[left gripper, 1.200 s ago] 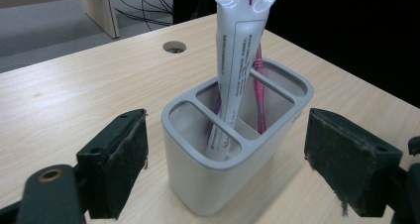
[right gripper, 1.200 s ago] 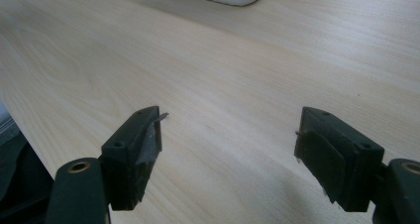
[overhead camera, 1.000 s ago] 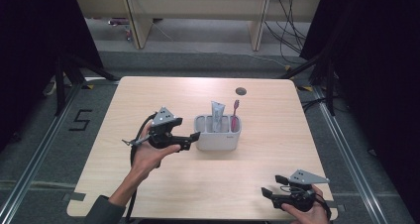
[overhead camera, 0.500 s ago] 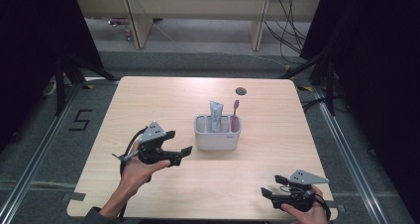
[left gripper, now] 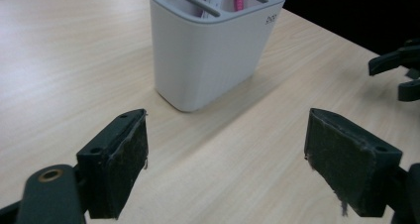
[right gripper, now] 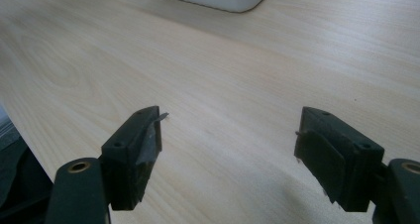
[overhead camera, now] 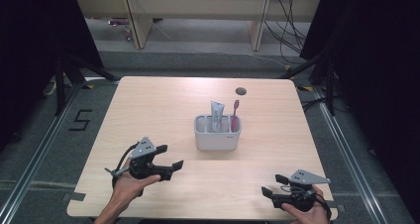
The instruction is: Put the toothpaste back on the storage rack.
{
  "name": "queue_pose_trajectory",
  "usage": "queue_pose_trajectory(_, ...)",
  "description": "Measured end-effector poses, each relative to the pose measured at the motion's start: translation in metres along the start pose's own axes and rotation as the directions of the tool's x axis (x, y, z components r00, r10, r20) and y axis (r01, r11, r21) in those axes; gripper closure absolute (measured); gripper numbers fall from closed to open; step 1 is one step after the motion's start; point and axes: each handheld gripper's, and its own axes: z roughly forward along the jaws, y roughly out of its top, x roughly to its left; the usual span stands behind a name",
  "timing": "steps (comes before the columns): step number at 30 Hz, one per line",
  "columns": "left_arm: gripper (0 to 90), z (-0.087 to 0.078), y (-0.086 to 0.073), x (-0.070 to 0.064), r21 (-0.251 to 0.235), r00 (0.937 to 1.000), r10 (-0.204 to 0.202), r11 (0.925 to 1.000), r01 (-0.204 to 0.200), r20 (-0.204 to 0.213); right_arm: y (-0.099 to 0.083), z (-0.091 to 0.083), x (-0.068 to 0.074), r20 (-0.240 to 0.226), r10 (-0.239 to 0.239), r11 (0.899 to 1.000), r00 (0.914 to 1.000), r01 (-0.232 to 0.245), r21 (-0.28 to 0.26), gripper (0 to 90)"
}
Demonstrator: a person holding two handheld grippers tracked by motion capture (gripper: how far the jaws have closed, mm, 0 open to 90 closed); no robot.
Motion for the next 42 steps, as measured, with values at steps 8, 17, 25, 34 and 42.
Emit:
queue_pose_trajectory(8, 16.6, -0.004, -0.020, -0.002, 0.028, 0.9999, 0.013, 0.9995, -0.013, -0.008, 0.000, -0.001, 0.004, -0.018, 0.041, 0.999, 0.9990, -0.041, 0.021, 26.1)
queue_pose_trajectory(17, 16.6, -0.007, -0.044, -0.004, 0.081, 0.9981, 0.060, 0.9950, -0.058, -0.012, 0.000, 0.001, 0.004, -0.019, 0.022, 1.000, 0.9996, -0.022, 0.006, 26.1)
queue_pose_trajectory(25, 16.6, -0.009, -0.054, -0.012, 0.101, 0.9970, 0.077, 0.9919, -0.077, 0.007, -0.001, 0.001, 0.004, -0.014, 0.016, 1.000, 0.9998, -0.016, 0.004, 26.1)
queue_pose_trajectory(34, 16.6, -0.010, -0.064, -0.029, 0.150, 0.9840, 0.178, 0.9728, -0.177, 0.003, 0.000, 0.002, 0.004, -0.006, 0.012, 1.000, 0.9999, -0.012, 0.007, 26.1)
queue_pose_trajectory(42, 17.1, -0.013, -0.070, -0.032, 0.181, 0.9817, 0.190, 0.9652, -0.189, 0.008, -0.001, 0.003, 0.004, -0.013, 0.010, 1.000, 0.9999, -0.010, 0.003, 26.1)
